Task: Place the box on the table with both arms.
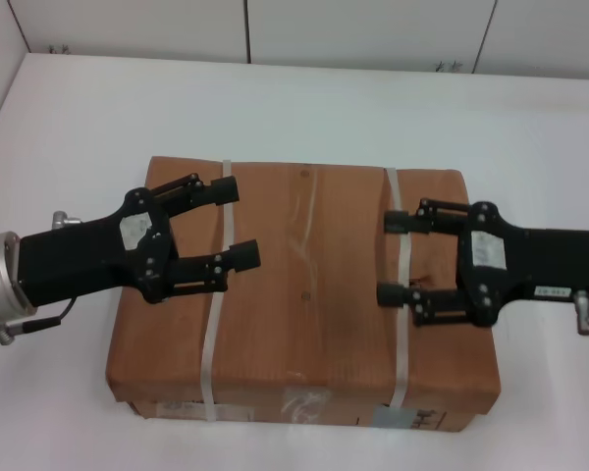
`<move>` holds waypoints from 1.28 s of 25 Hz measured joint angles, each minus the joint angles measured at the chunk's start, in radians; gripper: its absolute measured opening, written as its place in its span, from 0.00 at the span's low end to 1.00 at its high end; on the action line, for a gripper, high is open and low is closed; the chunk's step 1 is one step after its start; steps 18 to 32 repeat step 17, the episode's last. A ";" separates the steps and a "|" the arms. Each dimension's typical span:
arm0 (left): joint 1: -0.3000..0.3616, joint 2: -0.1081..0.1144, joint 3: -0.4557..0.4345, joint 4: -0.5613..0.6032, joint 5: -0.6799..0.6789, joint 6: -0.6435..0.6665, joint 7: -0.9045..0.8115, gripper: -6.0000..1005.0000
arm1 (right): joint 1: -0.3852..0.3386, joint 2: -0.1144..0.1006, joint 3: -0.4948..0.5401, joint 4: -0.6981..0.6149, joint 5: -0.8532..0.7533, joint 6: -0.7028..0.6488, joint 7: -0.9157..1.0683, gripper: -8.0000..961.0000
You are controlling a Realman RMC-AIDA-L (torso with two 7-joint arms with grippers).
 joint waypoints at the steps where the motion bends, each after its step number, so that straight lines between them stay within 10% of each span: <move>1: -0.001 0.001 0.000 0.000 0.003 0.001 -0.002 0.88 | 0.002 0.000 0.000 -0.002 -0.006 -0.015 0.002 0.87; 32: -0.006 -0.008 0.000 0.004 0.016 0.004 -0.002 0.88 | 0.008 -0.001 0.005 -0.007 -0.019 -0.038 0.020 0.87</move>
